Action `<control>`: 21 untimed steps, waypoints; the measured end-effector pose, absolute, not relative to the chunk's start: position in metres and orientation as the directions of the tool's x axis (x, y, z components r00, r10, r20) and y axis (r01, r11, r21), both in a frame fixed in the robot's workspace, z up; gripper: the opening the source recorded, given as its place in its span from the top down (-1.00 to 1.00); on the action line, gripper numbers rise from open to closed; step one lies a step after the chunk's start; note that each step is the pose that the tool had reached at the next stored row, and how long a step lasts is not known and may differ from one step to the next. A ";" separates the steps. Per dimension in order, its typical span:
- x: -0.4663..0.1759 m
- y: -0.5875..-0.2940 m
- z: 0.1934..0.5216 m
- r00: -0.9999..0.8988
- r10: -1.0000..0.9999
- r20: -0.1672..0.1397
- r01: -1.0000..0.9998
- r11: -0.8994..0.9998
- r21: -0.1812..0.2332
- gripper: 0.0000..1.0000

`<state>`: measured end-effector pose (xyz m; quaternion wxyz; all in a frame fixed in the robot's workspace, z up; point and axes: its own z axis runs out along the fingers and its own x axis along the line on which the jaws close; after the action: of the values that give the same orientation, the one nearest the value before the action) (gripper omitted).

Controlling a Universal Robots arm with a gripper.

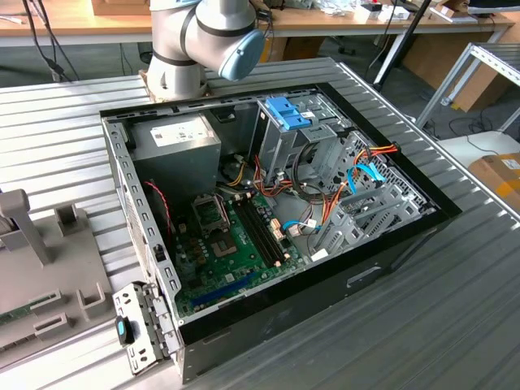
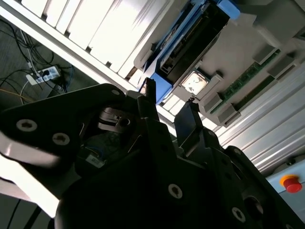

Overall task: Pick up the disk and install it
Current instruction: 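Pick up the disk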

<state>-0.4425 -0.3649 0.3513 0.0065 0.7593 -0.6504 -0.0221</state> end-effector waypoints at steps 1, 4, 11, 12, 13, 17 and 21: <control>-0.443 -0.365 0.350 0.155 -0.988 -0.025 -0.987 -0.156 0.038 0.13; -0.443 -0.365 0.341 0.157 -0.987 -0.025 -0.987 -0.158 0.038 0.13; -0.443 -0.365 0.339 0.157 -0.987 -0.025 -0.987 -0.158 0.037 -0.14; -0.443 -0.365 0.337 0.158 -0.987 -0.025 -0.987 -0.158 0.037 -0.14; -0.443 -0.365 0.334 0.158 -0.987 -0.025 -0.987 -0.158 0.038 -0.14; -0.443 -0.360 0.324 0.157 -0.987 -0.025 -0.987 -0.158 0.038 -0.14; -0.449 -0.359 0.320 0.158 -0.987 -0.022 -0.987 -0.158 0.021 -0.14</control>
<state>-0.4492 -0.3587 0.3199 0.0009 0.7609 -0.6487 -0.0152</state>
